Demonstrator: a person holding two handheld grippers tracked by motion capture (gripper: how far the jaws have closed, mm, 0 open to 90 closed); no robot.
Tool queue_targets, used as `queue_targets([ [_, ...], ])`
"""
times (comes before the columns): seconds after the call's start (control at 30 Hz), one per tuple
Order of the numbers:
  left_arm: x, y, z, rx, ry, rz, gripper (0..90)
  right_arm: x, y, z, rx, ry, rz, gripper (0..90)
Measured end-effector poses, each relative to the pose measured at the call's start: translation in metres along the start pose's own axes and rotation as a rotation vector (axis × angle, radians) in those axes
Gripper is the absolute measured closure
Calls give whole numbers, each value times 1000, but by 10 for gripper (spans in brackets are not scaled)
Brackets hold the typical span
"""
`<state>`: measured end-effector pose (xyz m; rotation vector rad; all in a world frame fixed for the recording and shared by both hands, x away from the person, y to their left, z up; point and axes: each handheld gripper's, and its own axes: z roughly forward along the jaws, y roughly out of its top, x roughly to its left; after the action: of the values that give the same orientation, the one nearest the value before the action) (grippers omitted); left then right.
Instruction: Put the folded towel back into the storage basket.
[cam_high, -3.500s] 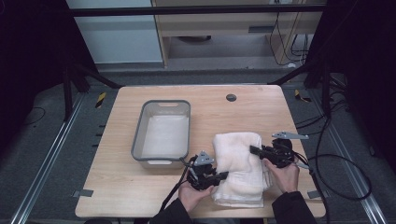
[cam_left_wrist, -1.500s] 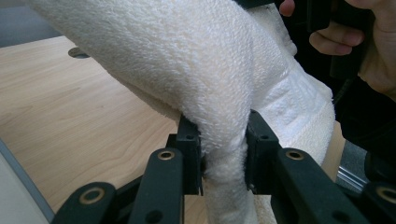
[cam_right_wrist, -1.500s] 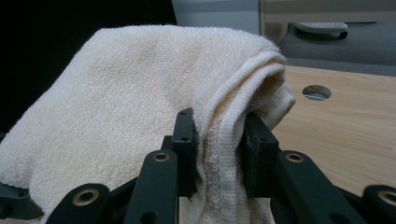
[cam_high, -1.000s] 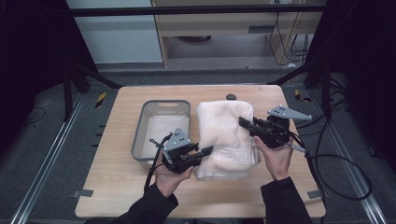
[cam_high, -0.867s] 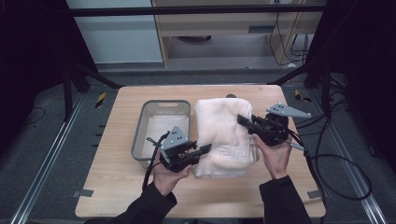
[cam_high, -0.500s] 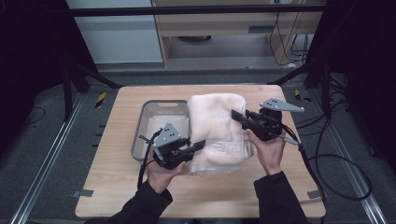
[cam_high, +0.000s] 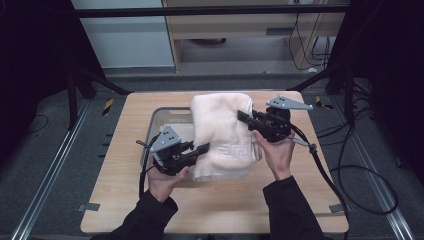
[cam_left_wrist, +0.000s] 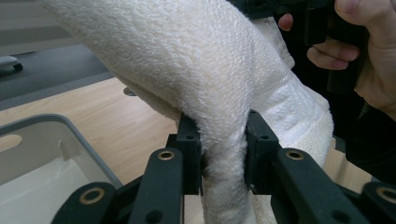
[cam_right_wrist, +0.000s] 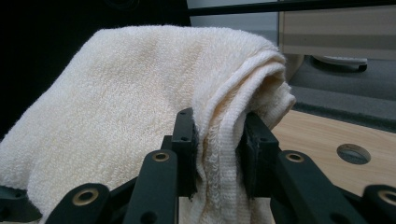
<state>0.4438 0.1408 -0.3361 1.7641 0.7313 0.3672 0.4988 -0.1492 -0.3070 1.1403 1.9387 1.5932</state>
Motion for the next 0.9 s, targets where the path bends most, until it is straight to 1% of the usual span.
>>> queue_targets([
  [0.17, 6, 2, -5, -7, 15, 2, 711, 5, 5, 9, -7, 3, -3, 704],
  [0.33, 13, 1, -11, -19, 28, -14, 711, 9, 5, 19, -11, 10, 8, 704],
  [0.53, 21, 0, -19, -27, 45, -20, 711, 15, 8, 31, -4, 21, 3, 703],
  [0.67, 27, 0, -26, -36, 56, -26, 711, 21, 12, 37, -6, 21, -10, 703],
  [0.73, 29, 0, -29, -41, 60, -31, 711, 26, 15, 42, -7, 28, -10, 703],
  [0.9, 35, 0, -37, -48, 78, -39, 712, 31, 18, 50, -2, 35, -9, 703],
])
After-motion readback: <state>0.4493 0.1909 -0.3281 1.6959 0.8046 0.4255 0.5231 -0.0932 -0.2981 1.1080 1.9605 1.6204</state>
